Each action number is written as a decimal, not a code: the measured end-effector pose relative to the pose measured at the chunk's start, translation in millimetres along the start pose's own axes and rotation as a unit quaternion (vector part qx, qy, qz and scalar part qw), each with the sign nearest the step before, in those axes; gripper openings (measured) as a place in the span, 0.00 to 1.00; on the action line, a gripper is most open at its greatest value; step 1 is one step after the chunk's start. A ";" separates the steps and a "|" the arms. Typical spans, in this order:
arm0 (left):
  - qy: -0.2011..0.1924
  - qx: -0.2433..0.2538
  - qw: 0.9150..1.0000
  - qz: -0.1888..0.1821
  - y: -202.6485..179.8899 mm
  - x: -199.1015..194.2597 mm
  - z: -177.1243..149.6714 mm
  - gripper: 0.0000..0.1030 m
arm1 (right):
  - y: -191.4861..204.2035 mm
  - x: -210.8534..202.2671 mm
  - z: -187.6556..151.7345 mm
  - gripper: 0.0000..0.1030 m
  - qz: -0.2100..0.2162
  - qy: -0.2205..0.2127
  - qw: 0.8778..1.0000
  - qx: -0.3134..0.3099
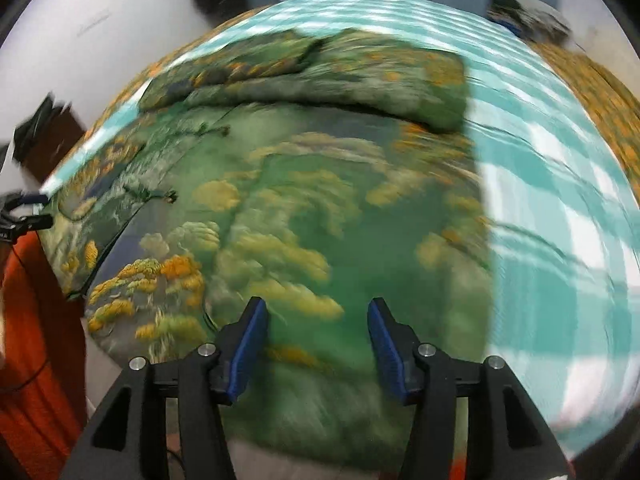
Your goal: Fold large clothes
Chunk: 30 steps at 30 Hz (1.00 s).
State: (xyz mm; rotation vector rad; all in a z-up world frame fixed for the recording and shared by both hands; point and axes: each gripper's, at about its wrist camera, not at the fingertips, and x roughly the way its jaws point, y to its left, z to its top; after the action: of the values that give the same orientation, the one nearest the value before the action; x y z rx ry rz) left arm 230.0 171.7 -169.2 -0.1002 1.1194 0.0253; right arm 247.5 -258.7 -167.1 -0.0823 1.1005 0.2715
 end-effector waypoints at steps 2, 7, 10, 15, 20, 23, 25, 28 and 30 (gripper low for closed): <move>0.016 -0.045 0.999 -0.012 22.3 10.5 0.8 0.99 | -28.2 -14.8 -7.1 0.71 -0.007 -0.007 0.999 0.045; 0.075 -0.109 0.985 -0.109 38.7 52.4 -12.2 0.99 | -81.4 -13.4 -26.5 0.74 0.007 0.038 0.992 0.123; 0.083 -0.092 0.987 -0.104 24.5 64.2 -16.2 0.99 | -93.2 1.9 -32.2 0.74 0.041 0.057 0.986 0.152; 0.102 -0.041 0.991 -0.080 7.7 63.2 -18.6 0.77 | -84.6 26.2 -34.7 0.73 0.111 0.096 0.977 0.157; 0.111 -0.064 0.989 -0.075 18.6 49.6 -19.0 0.24 | -62.6 9.2 -25.1 0.14 0.110 0.094 0.983 0.114; 0.099 -0.081 0.987 -0.095 20.9 33.1 -12.7 0.10 | -64.9 -5.1 -18.4 0.12 0.130 0.082 0.979 0.138; 0.082 -0.078 0.988 -0.101 18.8 18.3 -6.5 0.09 | -65.3 -19.9 -11.8 0.12 0.151 0.063 0.975 0.153; 0.054 -0.076 0.989 -0.119 23.7 -9.4 -2.2 0.07 | -64.2 -47.5 -0.5 0.11 0.173 0.031 0.970 0.165; 0.038 -0.069 0.989 -0.122 22.0 -27.5 0.0 0.07 | -62.5 -63.2 5.1 0.11 0.181 0.017 0.969 0.165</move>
State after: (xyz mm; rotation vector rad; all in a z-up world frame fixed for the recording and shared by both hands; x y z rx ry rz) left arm 216.5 194.5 -145.9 -0.3639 1.1741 -0.1212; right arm 241.3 -329.0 -112.8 0.4167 1.1796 0.4104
